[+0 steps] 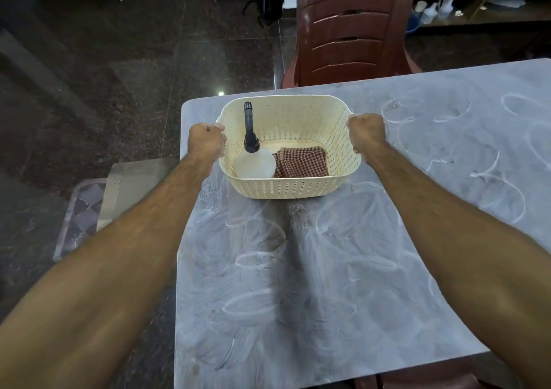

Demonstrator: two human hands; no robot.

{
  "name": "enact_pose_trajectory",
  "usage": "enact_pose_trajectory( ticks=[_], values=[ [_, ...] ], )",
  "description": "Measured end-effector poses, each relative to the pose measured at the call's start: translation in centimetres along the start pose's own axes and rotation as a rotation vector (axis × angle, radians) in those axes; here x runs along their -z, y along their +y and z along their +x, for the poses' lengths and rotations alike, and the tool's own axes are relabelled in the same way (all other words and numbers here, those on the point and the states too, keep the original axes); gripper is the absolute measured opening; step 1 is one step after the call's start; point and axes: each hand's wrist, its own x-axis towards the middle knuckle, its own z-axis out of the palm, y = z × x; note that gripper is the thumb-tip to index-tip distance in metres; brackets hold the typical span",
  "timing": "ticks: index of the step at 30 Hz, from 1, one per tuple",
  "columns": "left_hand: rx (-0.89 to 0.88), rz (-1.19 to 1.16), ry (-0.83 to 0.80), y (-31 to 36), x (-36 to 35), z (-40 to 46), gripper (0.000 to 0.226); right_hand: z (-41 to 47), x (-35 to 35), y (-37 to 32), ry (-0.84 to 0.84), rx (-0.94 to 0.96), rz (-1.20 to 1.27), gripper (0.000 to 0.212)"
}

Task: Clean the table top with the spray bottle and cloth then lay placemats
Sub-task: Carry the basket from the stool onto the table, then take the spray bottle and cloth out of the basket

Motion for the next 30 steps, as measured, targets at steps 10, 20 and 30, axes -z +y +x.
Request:
enact_pose_trajectory(
  ticks=[10, 20, 30],
  values=[
    [-0.136, 0.135, 0.120, -0.2, 0.1, -2.3, 0.020, -0.6, -0.6, 0.6, 0.037, 0.069, 0.005, 0.020],
    [-0.525, 0.593, -0.007, -2.5, -0.7, -6.8, 0.052, -4.4, 0.9, 1.7, 0.230, 0.517, -0.156, 0.041],
    [-0.413, 0.684, 0.024, -0.5, -2.7, -6.4, 0.026, -7.6, 2.9, 4.3, 0.279, 0.663, -0.161, 0.036]
  ],
)
